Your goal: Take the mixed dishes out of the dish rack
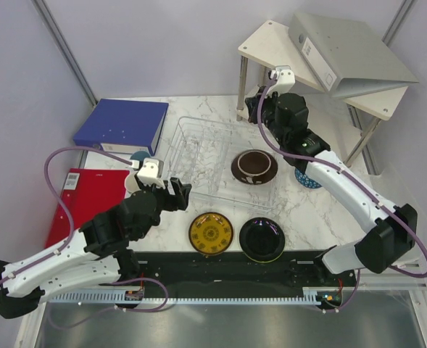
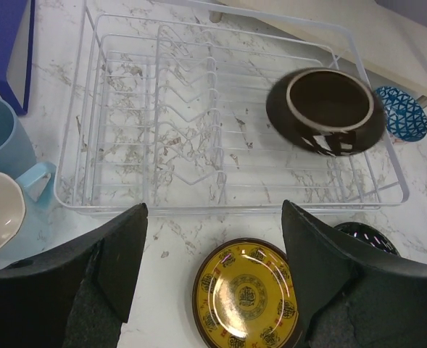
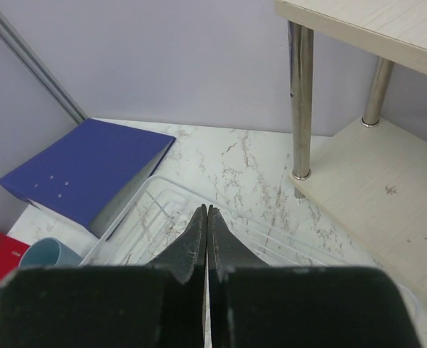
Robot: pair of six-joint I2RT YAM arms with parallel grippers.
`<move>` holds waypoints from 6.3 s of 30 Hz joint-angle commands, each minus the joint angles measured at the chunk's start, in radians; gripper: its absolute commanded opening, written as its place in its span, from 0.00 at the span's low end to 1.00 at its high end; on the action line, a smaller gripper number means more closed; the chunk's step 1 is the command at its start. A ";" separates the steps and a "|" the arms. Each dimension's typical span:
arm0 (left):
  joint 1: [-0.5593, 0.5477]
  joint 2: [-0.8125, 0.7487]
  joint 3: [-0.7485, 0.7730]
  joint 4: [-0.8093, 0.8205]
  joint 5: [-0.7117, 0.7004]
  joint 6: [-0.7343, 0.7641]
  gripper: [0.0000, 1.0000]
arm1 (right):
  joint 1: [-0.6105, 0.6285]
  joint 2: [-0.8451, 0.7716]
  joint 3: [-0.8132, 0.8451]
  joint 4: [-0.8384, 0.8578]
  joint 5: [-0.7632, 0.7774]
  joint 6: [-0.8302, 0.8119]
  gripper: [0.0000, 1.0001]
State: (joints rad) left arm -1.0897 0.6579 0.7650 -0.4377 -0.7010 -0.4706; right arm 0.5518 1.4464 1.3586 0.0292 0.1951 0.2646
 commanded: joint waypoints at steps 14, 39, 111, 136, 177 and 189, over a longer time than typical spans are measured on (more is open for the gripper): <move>-0.001 0.052 -0.015 0.093 0.003 -0.005 0.80 | -0.001 -0.021 -0.197 -0.069 -0.037 0.104 0.00; 0.004 0.331 0.149 0.059 0.074 -0.010 0.91 | 0.002 0.037 -0.227 -0.400 -0.163 0.125 0.65; 0.103 0.661 0.241 0.197 0.247 -0.037 0.81 | -0.026 0.350 -0.273 -0.439 -0.345 0.246 0.78; 0.106 0.672 0.227 0.223 0.279 -0.046 0.80 | -0.033 0.137 -0.286 -0.334 -0.474 0.292 0.69; 0.111 0.677 0.220 0.217 0.279 -0.045 0.79 | -0.039 0.330 -0.243 -0.411 -0.614 0.236 0.70; 0.113 0.681 0.220 0.221 0.288 -0.045 0.79 | -0.039 0.250 -0.250 -0.407 -0.635 0.232 0.59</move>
State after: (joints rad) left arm -0.9817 1.3476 0.9833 -0.2543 -0.4141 -0.4931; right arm 0.5060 1.7519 1.1149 -0.4210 -0.4137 0.4870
